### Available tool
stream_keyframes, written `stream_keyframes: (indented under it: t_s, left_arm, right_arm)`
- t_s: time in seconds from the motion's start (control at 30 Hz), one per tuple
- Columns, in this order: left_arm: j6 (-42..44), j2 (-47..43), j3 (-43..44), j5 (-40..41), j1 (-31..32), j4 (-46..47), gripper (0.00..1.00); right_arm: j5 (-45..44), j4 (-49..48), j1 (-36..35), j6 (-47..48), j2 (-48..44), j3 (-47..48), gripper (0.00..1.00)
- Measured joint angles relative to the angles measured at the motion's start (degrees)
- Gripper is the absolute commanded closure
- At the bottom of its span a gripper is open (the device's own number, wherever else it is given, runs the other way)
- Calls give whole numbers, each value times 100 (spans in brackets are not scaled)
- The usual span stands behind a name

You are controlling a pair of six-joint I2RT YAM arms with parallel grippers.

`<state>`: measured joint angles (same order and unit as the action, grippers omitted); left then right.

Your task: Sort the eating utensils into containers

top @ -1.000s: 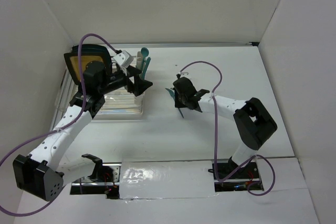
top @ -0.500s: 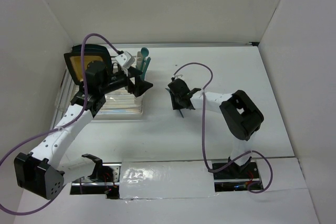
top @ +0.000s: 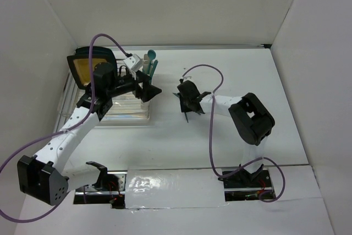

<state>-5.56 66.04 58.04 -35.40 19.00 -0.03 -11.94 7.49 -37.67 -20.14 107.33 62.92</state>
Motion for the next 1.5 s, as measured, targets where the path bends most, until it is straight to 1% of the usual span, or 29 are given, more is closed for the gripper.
stream_keyframes:
  t_s: [0.03, 0.13, 0.17, 0.3, 0.4, 0.5, 0.6, 0.7, 0.93, 1.07, 1.1, 1.2, 1.37, 1.4, 1.47, 1.5]
  left_arm:
    - [-85, 55, 39, -4, 4, -4, 12]
    - [-501, 328, 236, 98, 28, -2, 16]
    - [-647, 446, 323, 175, 28, -31, 19]
    - [-1222, 992, 789, 402, 72, -258, 20]
    - [-1585, 1182, 940, 595, 203, -328, 20]
    - [-1773, 1266, 1075, 809, 529, -363, 19]
    - [-1893, 1388, 1263, 1027, 857, -382, 20]
    - [-2063, 1539, 1388, 1261, 1106, -391, 19]
    - [-2500, 1652, 1381, 1816, 1298, -413, 20]
    - [-2660, 1683, 1381, 1978, 1410, -380, 23]
    - [-2704, 1711, 1384, 2002, 1451, -369, 26]
    - [-2791, 1836, 1403, 2015, 1547, -330, 30]
    - [-2800, 2011, 1410, 2013, 1639, -321, 43]
    - [-2798, 2033, 1410, 2011, 1646, -306, 49]
    - [-2839, 2100, 1467, 1991, 1657, -282, 56]
    - [-2855, 2138, 1508, 1976, 1663, -267, 61]
  right_arm:
    - [116, -85, 39, -44, -92, -133, 100]
    - [595, -275, 168, -308, -597, -761, 100]
    - [780, -356, 201, -417, -846, -1045, 100]
    - [1263, -527, 304, -761, -1963, -1810, 100]
    - [1558, -796, 319, -907, -2708, -1910, 100]
    - [1738, -1115, 319, -999, -3217, -1912, 100]
    - [1827, -1239, 321, -1060, -3587, -1952, 100]
    - [1862, -1272, 321, -1126, -3895, -1993, 100]
    - [1880, -1294, 321, -1156, -4457, -1996, 100]
    - [1947, -1325, 321, -1156, -4564, -1980, 100]
    - [1978, -1333, 321, -1156, -4564, -1974, 100]
    - [2039, -1340, 321, -1156, -4564, -1971, 100]
    - [2092, -1344, 321, -1156, -4564, -1891, 100]
    - [2114, -1342, 321, -1156, -4564, -1856, 100]
    - [2144, -1344, 319, -1154, -4559, -1805, 100]
    - [2151, -1342, 319, -1154, -4548, -1790, 100]
